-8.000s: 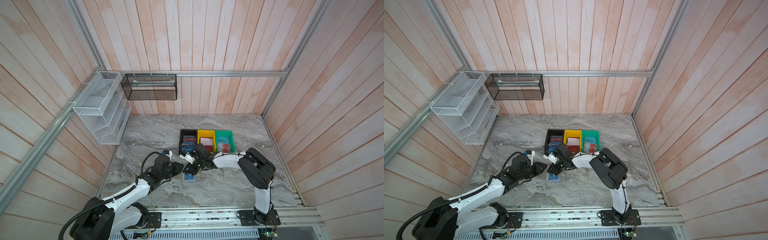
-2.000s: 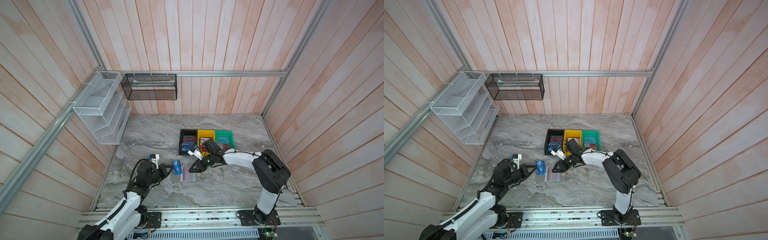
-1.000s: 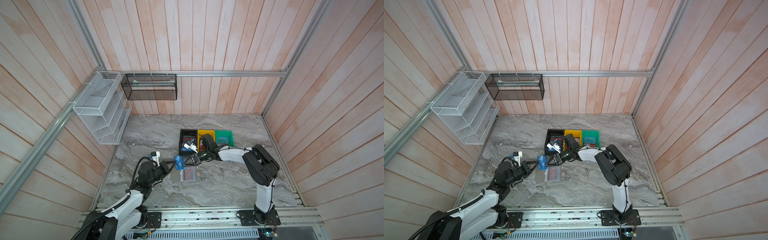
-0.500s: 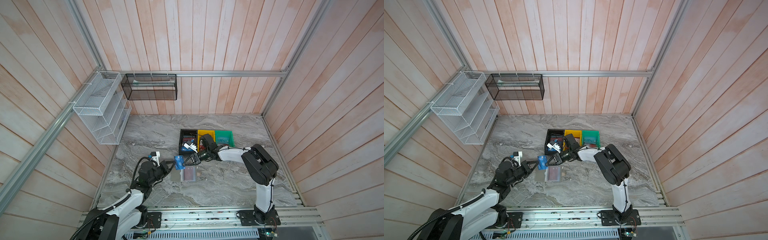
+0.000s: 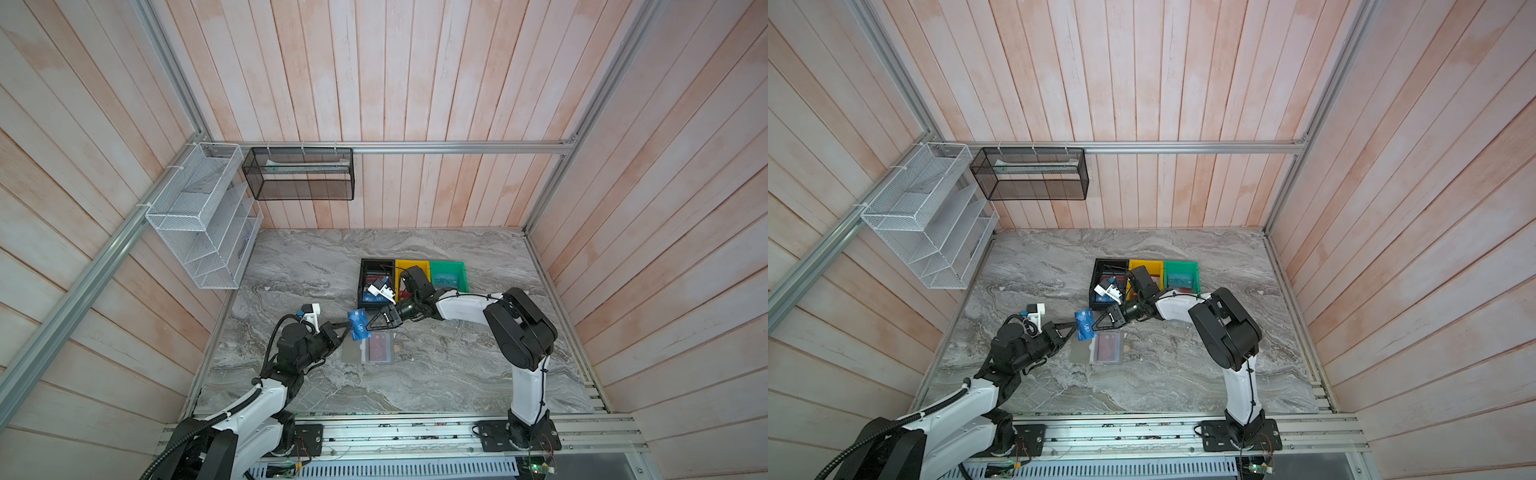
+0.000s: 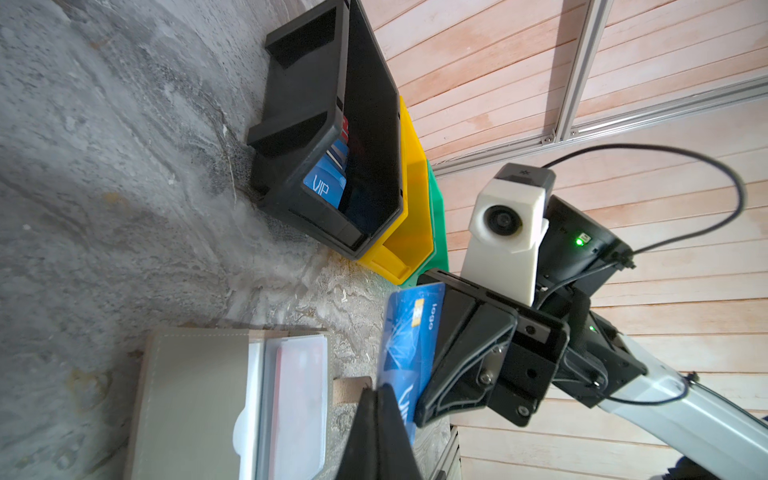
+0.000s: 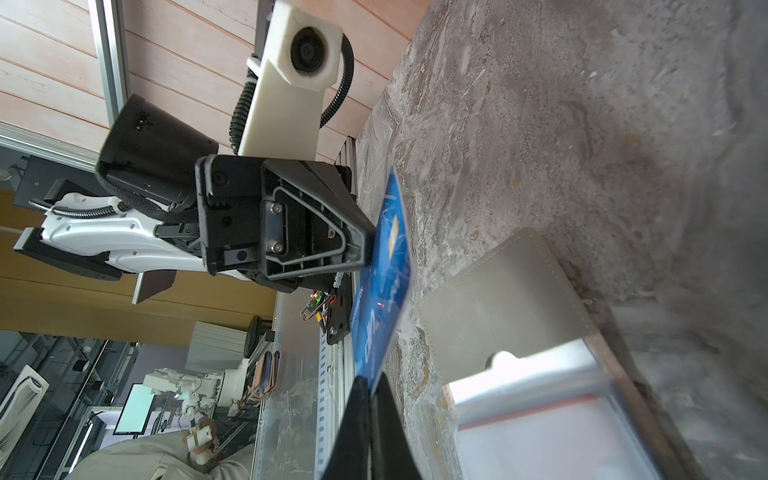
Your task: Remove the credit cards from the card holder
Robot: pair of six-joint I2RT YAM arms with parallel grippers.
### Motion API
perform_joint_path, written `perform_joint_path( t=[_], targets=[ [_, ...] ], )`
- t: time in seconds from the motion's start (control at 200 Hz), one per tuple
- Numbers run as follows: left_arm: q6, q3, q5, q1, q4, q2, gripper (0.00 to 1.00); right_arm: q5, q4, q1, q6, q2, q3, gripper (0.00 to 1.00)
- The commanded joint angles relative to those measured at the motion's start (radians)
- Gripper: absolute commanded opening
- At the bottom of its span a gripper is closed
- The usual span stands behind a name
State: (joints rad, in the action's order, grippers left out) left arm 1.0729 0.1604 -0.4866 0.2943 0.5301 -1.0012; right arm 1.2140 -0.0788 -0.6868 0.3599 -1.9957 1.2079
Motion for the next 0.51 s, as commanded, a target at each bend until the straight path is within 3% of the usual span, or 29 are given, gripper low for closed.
perform_joint_path(
  t=[0.0,0.155,0.37,0.5],
  targets=[
    [-0.026,0.001,-0.019,0.009,-0.088,0.027,0.19,0.033,0.203,0.013,-0.185,-0.016,0.095,0.00],
    [-0.034,0.007,-0.004,0.008,-0.142,0.072,0.45,-0.037,0.539,0.051,-0.410,-0.046,0.233,0.00],
    [-0.040,0.016,-0.003,0.007,-0.160,0.070,0.50,-0.230,0.816,0.097,-0.574,-0.094,0.417,0.00],
    [-0.051,0.033,-0.030,0.008,-0.152,0.016,0.50,-0.458,0.944,0.088,-0.662,-0.121,0.579,0.00]
  ],
)
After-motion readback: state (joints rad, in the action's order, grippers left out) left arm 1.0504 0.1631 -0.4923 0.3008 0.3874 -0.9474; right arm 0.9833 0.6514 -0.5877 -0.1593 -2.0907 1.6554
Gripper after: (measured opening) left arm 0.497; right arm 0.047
